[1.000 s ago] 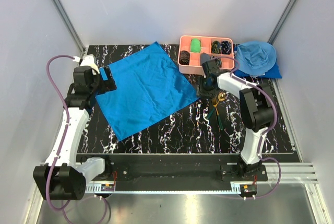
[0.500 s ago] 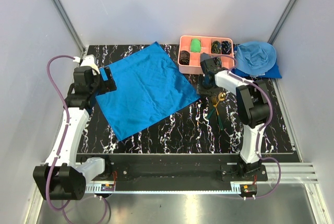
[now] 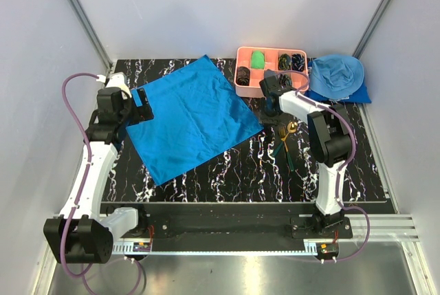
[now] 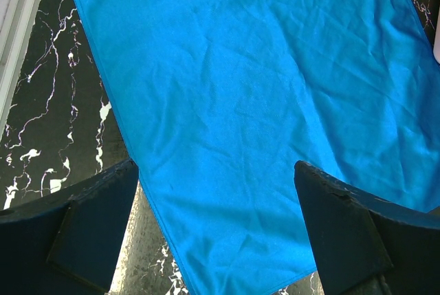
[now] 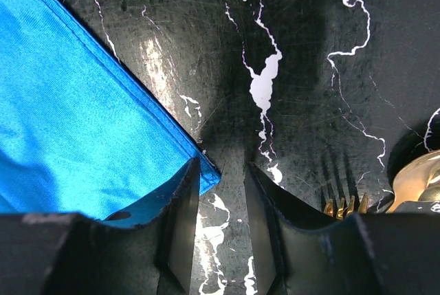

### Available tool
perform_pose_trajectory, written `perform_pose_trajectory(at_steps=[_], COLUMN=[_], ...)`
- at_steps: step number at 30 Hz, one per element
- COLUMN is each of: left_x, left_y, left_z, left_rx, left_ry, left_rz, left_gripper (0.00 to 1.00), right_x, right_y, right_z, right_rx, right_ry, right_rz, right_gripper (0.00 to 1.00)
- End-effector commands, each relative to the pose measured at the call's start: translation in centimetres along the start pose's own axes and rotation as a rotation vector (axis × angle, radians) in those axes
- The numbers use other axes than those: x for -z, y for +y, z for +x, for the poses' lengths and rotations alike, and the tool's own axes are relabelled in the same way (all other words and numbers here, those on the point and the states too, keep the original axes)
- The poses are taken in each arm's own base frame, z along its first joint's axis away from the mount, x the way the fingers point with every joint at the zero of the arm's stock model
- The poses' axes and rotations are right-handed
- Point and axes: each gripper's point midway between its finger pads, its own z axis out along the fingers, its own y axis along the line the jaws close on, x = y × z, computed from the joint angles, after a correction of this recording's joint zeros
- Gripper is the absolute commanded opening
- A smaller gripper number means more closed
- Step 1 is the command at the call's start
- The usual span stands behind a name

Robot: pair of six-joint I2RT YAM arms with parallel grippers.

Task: Fold the napkin, place the utensils inside, and roll it up
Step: Flatten the napkin out, then fold the napkin

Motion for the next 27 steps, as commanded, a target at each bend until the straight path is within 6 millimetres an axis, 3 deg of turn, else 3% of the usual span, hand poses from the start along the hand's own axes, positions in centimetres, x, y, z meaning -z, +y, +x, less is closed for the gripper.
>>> perform_pose_trajectory(at_steps=[1, 17, 27], left_x=[0.9, 1.0, 0.9], left_y=[-0.4, -0.3, -0.4], left_z=[-2.7, -2.6, -2.6], left_rx=[0.001, 0.003, 0.002], left_ry=[-0.088, -0.089, -0.086], left_rz=[0.011, 0.008, 0.013], left_gripper=[0.99, 0.99, 0.99], right_x=[-0.8, -0.1, -0.3], right_y=[-0.4, 1.4, 1.3], right_z=[1.5, 2.6, 3.8], right_rx=[0.041, 0.026, 0.018], right_ry=[0.050, 0.085, 0.109], right_rz=[0.058, -0.012, -0.008], right_gripper=[0.41, 0.41, 0.40])
